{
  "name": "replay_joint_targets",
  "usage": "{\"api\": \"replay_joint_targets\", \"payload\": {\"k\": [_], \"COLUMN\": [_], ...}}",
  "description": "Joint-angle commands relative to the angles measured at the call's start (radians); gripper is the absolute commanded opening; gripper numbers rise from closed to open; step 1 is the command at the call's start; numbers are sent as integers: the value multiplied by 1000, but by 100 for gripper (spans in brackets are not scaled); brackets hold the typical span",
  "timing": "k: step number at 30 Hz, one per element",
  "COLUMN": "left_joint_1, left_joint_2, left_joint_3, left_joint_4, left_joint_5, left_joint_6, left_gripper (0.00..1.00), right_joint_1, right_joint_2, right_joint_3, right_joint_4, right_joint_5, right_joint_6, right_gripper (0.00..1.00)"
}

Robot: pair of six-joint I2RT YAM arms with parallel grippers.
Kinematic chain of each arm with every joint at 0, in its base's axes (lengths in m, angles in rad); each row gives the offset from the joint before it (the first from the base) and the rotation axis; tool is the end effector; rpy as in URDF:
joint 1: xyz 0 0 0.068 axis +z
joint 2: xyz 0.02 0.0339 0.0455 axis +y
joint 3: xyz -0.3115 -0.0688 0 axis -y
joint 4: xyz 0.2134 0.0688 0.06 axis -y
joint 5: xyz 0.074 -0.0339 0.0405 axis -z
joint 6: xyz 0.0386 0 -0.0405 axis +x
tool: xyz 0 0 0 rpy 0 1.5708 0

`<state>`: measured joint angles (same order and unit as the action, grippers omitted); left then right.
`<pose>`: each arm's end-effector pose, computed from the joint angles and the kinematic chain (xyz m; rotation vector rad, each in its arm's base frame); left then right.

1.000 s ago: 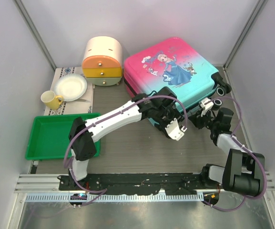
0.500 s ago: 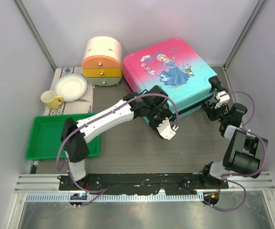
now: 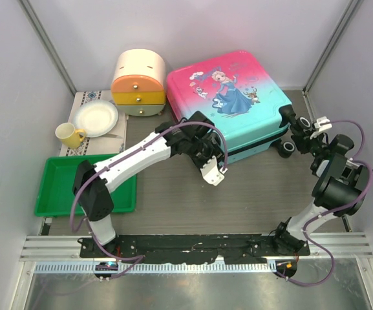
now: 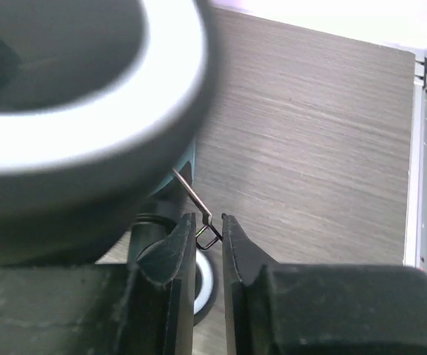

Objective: Open, take out, and arrange the luggage

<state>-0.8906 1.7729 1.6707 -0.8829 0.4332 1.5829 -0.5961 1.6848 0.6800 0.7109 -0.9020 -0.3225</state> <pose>0.2146 -0.2910 0.3657 2.3579 0.6470 -0.2554 0.2771 -0.1514 0.2467 -0.3627 1.7167 0.1735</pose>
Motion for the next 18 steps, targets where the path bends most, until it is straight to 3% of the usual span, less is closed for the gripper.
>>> {"api": "replay_joint_targets", "payload": {"k": [1,4,7,18], "left_joint_1": [104,114,116,114], "left_joint_2": [-50,-56,-59,-66], "left_joint_3": [-66,-95,-120,-149], "left_joint_4": [-272,-269,-260,-291], "left_joint_5": [-120,-120,-119,-74], "left_joint_6": [-17,23,52,111], "left_gripper": [0,0,0,0], "right_joint_1": [-42,-36,-10,87], "right_joint_2": [64,124,154,217], "right_joint_3": [134,205,286,361], "right_joint_4": [133,113,-23,-14], "right_joint_5": [32,-15,-6,135], "right_joint_6": [2,16,-10,164], "right_gripper": [1,1,1,1]}}
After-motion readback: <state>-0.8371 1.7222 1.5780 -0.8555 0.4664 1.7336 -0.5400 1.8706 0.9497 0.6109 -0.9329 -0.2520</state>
